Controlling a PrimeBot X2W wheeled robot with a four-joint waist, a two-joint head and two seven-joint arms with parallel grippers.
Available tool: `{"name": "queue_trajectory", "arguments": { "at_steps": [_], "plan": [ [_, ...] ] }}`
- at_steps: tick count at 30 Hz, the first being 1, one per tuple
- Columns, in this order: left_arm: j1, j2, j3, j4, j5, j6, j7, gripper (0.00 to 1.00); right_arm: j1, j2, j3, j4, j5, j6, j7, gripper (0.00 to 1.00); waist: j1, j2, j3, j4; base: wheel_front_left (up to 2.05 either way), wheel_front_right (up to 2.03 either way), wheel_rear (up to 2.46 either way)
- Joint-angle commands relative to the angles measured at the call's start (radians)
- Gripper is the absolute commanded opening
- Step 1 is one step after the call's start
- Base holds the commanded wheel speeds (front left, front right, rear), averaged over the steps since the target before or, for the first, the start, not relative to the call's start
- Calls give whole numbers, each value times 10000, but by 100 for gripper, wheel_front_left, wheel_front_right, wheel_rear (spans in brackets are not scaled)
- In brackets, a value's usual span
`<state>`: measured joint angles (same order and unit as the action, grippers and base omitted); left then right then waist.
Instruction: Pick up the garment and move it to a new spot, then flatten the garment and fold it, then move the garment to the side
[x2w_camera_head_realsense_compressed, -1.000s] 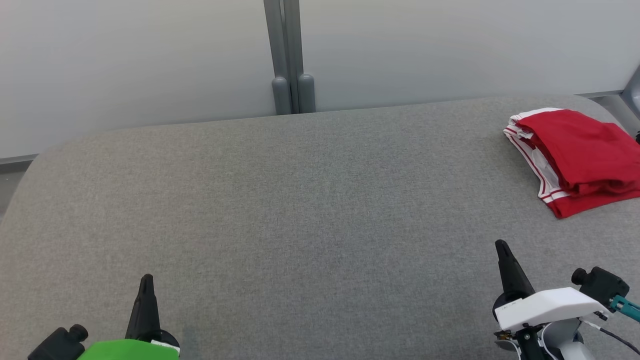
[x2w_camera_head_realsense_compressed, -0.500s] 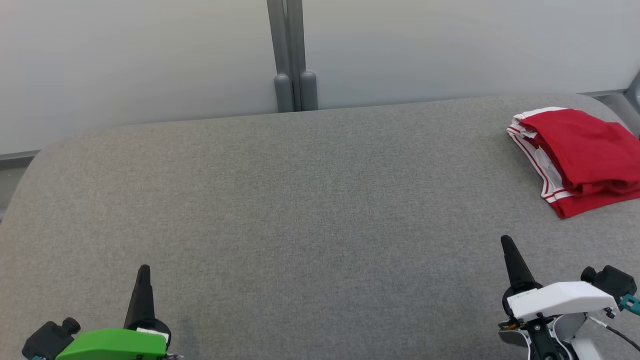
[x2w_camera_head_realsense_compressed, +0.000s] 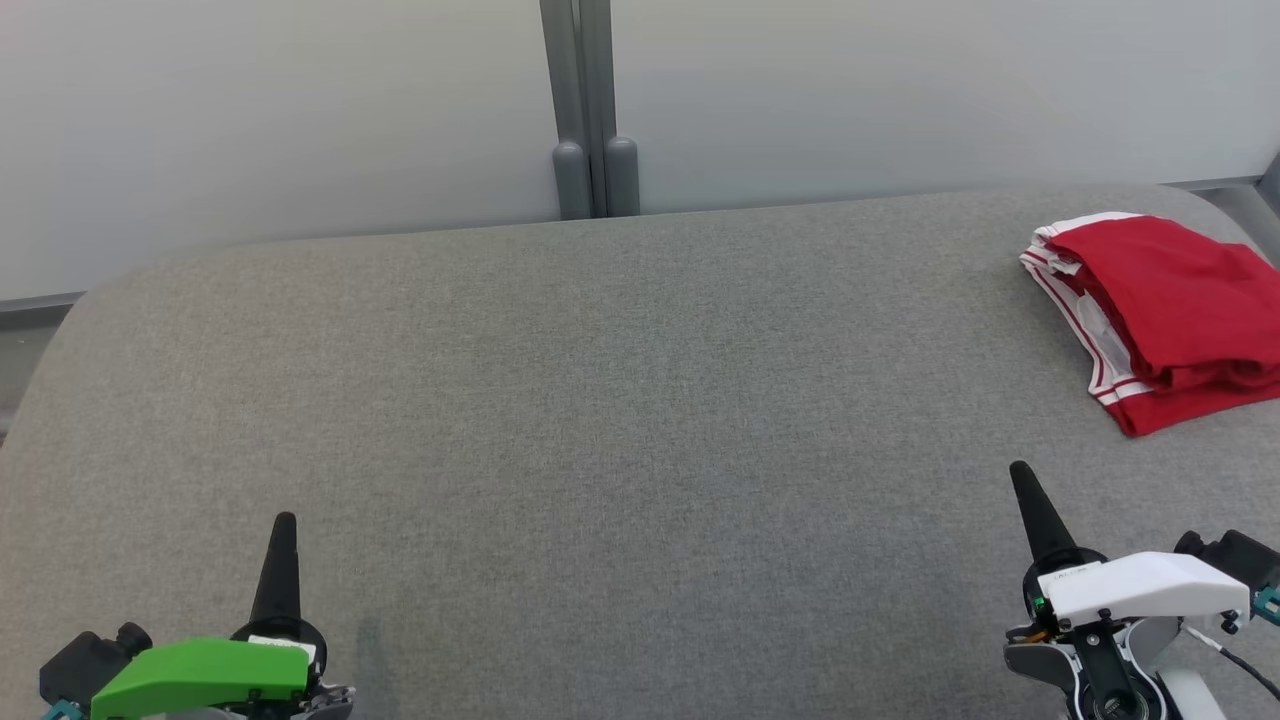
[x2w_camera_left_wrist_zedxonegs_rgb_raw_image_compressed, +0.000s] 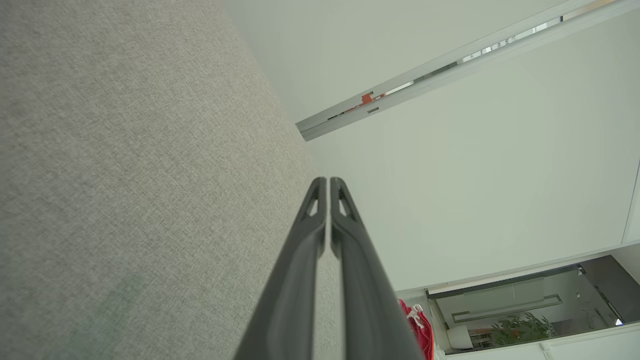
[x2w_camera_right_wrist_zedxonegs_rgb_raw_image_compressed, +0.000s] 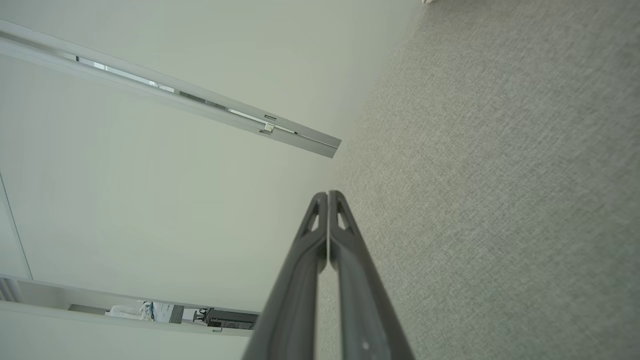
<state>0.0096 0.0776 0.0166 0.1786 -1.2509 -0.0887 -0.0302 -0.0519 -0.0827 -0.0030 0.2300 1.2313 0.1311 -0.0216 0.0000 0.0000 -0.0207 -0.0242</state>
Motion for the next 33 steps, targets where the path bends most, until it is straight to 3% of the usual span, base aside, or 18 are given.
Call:
{"name": "queue_trajectory", "arguments": {
  "at_steps": [1, 33],
  "plan": [
    [-277, 90, 64, -18, -253, -84, 58, 0, -224, -11, -59, -38, 249, -2, 63, 0, 0, 0, 6, 6, 0, 0, 0],
    [-948, 45, 434, 439, -2808, -341, 820, 0, -462, 74, -596, 85, 2869, -1, 813, 0, 0, 0, 153, 155, 0, 0, 0]
  ]
}}
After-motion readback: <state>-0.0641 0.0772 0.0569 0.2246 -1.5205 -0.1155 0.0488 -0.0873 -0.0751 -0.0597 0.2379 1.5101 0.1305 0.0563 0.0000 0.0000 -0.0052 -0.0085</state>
